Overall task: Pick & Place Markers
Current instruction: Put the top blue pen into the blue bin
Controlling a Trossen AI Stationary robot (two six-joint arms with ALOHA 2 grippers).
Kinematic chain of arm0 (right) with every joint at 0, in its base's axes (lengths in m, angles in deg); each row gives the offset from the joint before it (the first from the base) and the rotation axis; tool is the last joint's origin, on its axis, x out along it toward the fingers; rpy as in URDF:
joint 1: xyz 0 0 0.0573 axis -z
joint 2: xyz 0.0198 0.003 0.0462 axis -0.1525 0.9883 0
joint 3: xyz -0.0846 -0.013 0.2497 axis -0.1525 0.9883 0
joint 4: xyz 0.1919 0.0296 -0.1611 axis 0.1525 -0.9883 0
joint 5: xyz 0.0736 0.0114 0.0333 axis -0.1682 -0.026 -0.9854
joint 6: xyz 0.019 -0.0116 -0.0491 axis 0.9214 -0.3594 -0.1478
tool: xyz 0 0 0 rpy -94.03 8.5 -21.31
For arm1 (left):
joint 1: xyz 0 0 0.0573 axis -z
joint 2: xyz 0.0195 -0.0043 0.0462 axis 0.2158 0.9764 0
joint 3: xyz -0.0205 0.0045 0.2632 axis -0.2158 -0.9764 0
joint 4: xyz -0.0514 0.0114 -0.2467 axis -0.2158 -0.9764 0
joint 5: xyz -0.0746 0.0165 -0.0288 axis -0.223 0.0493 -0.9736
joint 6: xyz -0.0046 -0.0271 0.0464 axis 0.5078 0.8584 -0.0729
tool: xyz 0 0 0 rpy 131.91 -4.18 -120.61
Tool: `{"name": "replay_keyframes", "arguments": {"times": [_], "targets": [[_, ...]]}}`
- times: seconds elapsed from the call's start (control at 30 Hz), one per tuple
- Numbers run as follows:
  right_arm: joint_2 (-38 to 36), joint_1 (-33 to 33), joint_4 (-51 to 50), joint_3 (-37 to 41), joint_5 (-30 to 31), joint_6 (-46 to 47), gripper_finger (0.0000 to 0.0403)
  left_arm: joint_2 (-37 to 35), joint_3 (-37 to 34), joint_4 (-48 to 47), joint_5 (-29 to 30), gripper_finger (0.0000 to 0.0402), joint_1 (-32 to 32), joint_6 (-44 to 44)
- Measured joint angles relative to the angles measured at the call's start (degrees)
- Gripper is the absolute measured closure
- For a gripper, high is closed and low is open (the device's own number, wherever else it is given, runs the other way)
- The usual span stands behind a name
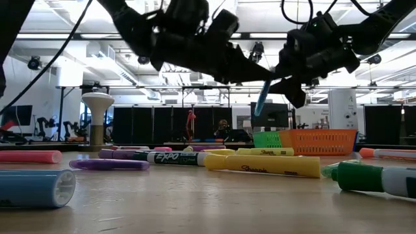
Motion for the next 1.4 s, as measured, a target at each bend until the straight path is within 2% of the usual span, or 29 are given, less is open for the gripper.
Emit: {"name": "replay_keyframes", "arguments": {"times": [0.2, 0.33, 0.47, 0.6, 0.77, 0.87, 1.17, 1.4], "targets": [[0.0, -0.9, -0.1, 0.5, 0.2, -12.3, 0.0245, -3.0, -7.8, 14.7, -1.1, 0.0376, -4.4, 11.7], [0.0, -4.2, 0.0, 0.6, 3.4, -22.7, 0.0245, -5.2, -12.1, 22.2, -1.1, 0.0376, -7.7, 21.9], [0.0, -9.6, 0.0, 0.6, 12.1, -36.3, 0.0245, -7.3, -14.2, 24.9, -1.2, 0.0376, -10.6, 32.4], [0.0, -15.6, 1.9, 0.6, 24.3, -48.7, 0.0245, -8.6, -14.7, 25.0, -2.0, 0.0376, -13.1, 44.1], [0.0, -22.1, 8.7, 0.6, 38.5, -63.4, 0.0245, -8.6, -14.5, 24.8, -5.0, 0.0376, -16.2, 57.8], [-0.1, -24.5, 12.5, 0.6, 43.5, -72.5, 0.0245, -8.6, -14.7, 24.8, -5.7, 0.0376, -17.2, 62.9], [1.5, -25.8, 17.4, 0.4, 44.4, -93.7, 0.0245, -8.5, -12.4, 24.5, -9.7, 0.0376, -17.9, 73.0], [7.2, -26.6, 17.3, -4.2, 45.9, -99.5, 0.0245, -8.5, -9.3, 18.1, -10.8, 0.0376, -18.0, 73.4]]}}
